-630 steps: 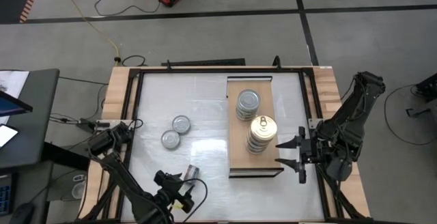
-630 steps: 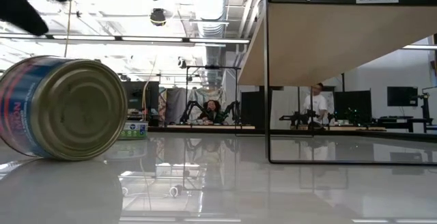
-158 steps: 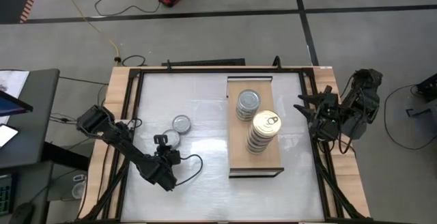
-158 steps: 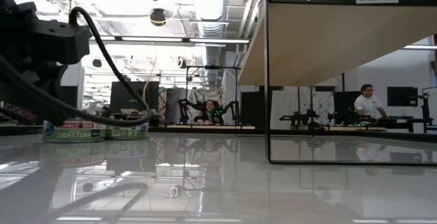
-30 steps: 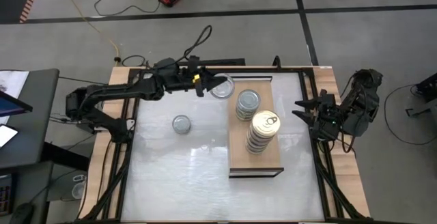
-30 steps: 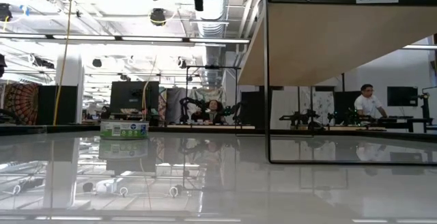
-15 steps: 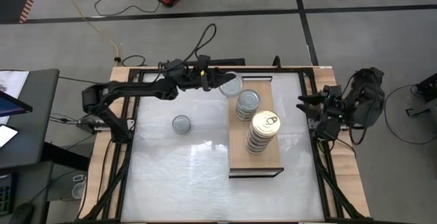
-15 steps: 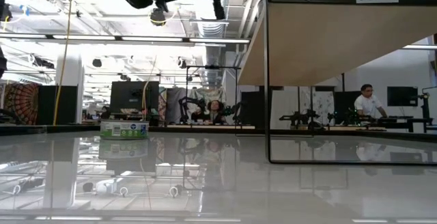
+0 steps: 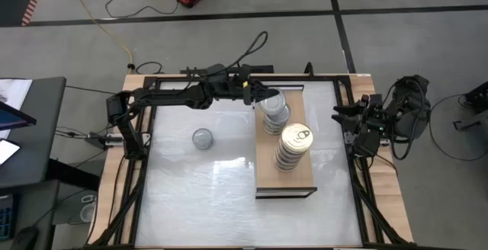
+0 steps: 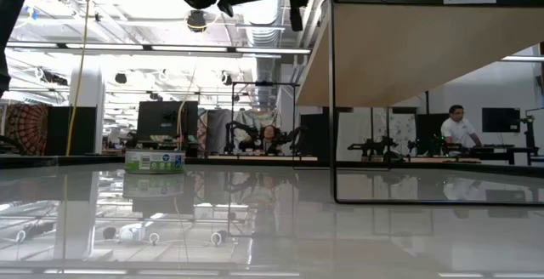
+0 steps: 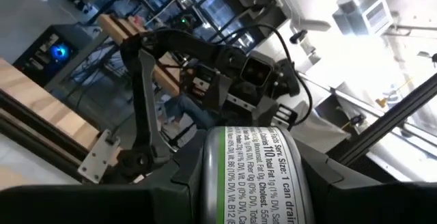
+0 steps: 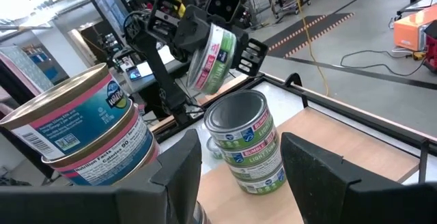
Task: Stack canned seafood by type on shelf
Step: Stack the green tuna can on top of the green tuna can
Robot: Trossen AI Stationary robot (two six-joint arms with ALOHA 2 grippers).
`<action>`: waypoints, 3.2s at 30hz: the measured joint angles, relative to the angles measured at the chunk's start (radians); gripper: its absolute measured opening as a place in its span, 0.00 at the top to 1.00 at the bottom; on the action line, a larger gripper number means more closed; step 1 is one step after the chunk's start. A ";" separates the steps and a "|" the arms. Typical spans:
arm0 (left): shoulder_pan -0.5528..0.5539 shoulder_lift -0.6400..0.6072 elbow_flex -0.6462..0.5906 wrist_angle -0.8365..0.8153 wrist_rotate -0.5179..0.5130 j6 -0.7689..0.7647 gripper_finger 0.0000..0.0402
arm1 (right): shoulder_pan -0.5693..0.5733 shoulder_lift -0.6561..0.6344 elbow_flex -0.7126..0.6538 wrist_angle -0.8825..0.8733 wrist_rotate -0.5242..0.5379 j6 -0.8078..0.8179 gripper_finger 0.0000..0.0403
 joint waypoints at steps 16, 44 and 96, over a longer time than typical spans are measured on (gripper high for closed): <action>-0.023 -0.002 0.002 -0.089 -0.060 0.029 0.66 | 0.000 0.000 0.000 -0.003 0.000 -0.037 0.44; -0.039 -0.002 0.002 -0.108 -0.027 0.268 0.36 | 0.000 0.000 0.000 -0.003 0.000 -0.057 0.44; -0.040 -0.126 0.157 -0.784 -0.139 0.699 0.32 | 0.000 0.000 0.000 0.000 -0.001 -0.055 0.44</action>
